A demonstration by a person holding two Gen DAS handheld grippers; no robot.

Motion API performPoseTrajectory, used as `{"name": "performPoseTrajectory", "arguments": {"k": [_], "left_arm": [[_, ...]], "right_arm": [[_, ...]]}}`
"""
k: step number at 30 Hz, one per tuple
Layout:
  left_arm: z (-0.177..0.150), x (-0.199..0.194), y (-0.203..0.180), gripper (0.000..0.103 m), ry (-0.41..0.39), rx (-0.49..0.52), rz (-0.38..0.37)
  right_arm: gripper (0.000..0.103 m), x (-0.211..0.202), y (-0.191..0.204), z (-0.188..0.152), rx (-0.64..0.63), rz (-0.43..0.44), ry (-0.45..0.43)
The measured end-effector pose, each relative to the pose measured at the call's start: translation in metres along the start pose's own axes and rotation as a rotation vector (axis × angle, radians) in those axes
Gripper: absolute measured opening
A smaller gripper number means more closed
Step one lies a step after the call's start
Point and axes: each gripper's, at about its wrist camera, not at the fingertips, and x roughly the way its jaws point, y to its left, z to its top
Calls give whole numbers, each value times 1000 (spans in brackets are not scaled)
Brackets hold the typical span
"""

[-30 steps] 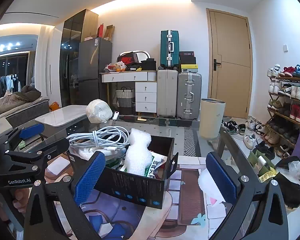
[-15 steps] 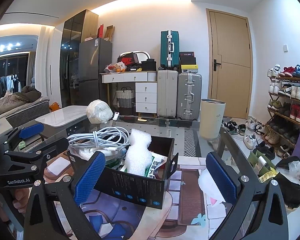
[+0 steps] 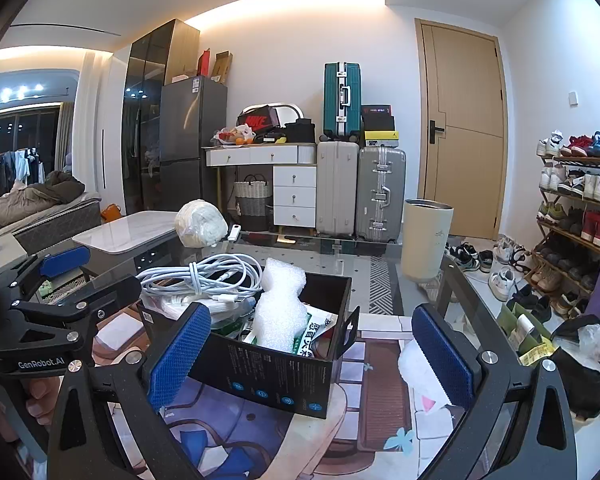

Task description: Organize soft objects

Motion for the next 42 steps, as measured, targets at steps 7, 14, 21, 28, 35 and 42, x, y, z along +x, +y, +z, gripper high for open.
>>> {"name": "performPoseTrajectory", "arguments": {"k": [7,14,21,28,35,42], "left_arm": [[-1,2,-2,103,3,8,7],[-1,2,-3,103,12,4,9],[-1,1,-5,103,5,10,16],[-1,1,-7,103,5,12,20],[-2,1,-8,103,7,18,53],[-2,-1,-10,103,-1,30,54]], "right_arm": [[102,1,-1,0,-1,-1,2],[102,1,-1,0,1,-1,0],[102,1,-1,0,0,0,0],[102,1,0,0,0,-1,1],[102,1,0,0,0,-1,1],[102,0,-1,0,5,4,3]]}}
